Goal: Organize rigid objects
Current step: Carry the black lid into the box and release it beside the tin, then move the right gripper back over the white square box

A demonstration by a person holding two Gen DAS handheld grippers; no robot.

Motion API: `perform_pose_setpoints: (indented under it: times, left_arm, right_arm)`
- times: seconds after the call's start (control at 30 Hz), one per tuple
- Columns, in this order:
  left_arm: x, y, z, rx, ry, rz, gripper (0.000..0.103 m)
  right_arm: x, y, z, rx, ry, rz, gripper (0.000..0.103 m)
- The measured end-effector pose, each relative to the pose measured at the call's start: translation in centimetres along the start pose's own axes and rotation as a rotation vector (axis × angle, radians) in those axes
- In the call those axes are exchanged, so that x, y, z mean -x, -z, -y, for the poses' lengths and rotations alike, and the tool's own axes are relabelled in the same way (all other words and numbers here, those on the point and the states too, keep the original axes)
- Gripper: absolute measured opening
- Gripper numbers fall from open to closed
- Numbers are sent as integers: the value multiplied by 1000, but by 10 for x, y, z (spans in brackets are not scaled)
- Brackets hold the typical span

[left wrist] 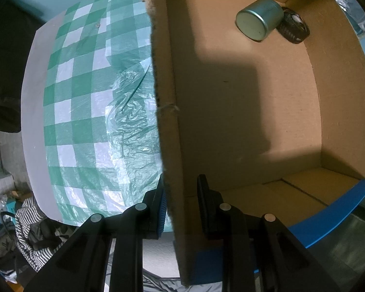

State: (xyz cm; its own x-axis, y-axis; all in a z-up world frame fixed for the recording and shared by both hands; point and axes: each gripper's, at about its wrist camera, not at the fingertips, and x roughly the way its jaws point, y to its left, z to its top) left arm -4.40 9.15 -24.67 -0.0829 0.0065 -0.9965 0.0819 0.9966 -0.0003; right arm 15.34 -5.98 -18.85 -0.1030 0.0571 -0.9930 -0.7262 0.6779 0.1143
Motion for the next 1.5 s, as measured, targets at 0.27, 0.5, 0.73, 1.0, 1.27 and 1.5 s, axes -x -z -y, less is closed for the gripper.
perform_pose_setpoints:
  times: [0.27, 0.5, 0.73, 1.0, 1.27, 1.5]
  left_arm:
    - [0, -1, 2, -3, -1, 0, 23]
    - [0, -3, 6, -10, -5, 0, 23]
    - [2, -2, 7, -13, -2, 0, 23]
    - [3, -2, 6, -17, -3, 0, 23]
    - [3, -1, 5, -22, -2, 0, 23]
    - [3, -2, 7, -22, 0, -2, 23]
  right_arm:
    - [13, 6, 2, -11, -10, 20, 64]
    - [31, 16, 3, -33, -17, 49, 64]
    - [55, 31, 2, -47, -15, 76, 64]
    - [90, 54, 1, -46, -6, 138, 69]
    - [110, 80, 14, -98, 4, 183, 69]
    - [113, 104, 30, -162, -6, 185, 69]
